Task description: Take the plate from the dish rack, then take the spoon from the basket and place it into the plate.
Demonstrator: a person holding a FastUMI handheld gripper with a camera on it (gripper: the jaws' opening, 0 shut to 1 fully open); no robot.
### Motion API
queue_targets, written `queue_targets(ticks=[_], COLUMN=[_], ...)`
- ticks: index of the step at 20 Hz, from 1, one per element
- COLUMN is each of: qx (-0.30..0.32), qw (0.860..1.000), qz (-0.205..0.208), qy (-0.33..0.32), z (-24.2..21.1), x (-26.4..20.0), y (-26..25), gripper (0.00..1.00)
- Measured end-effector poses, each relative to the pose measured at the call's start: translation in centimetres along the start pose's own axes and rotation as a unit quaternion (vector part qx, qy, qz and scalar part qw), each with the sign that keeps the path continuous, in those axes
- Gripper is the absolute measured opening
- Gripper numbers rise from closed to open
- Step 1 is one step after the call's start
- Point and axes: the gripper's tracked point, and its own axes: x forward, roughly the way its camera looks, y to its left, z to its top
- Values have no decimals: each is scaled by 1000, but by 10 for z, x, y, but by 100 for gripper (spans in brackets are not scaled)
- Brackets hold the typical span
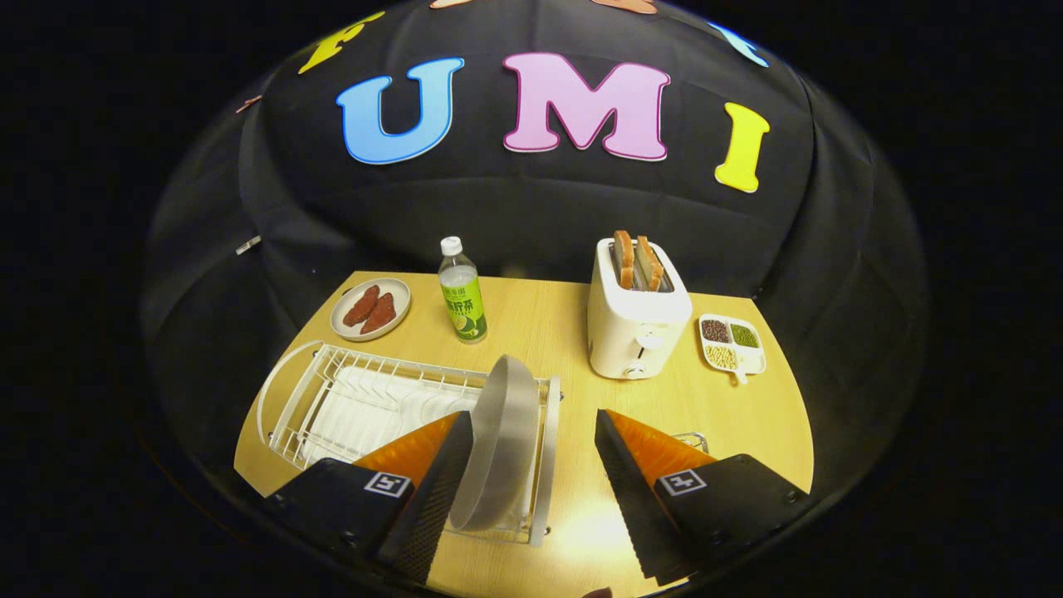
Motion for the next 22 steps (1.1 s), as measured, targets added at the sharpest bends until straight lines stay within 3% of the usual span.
queue_targets(ticks=[2, 3, 5, 6, 10, 17, 19, 22], qx=[-9, -7, -6, -9, -6, -92, -71, -14], qw=[999, 999, 997, 995, 992, 984, 986, 993], qz=[-19, -26, -46, -60, -96, -153, -146, -99], qy=[32, 43, 67, 77, 80, -9, -34, -59], z=[-15, -21, -32, -36, -30, 35, 48, 57], x=[15, 22, 35, 38, 30, 5, -7, -34], y=[0, 1, -1, -4, -4, -11, -16, -27], gripper=[88, 80, 42, 39, 29, 26, 26, 26])
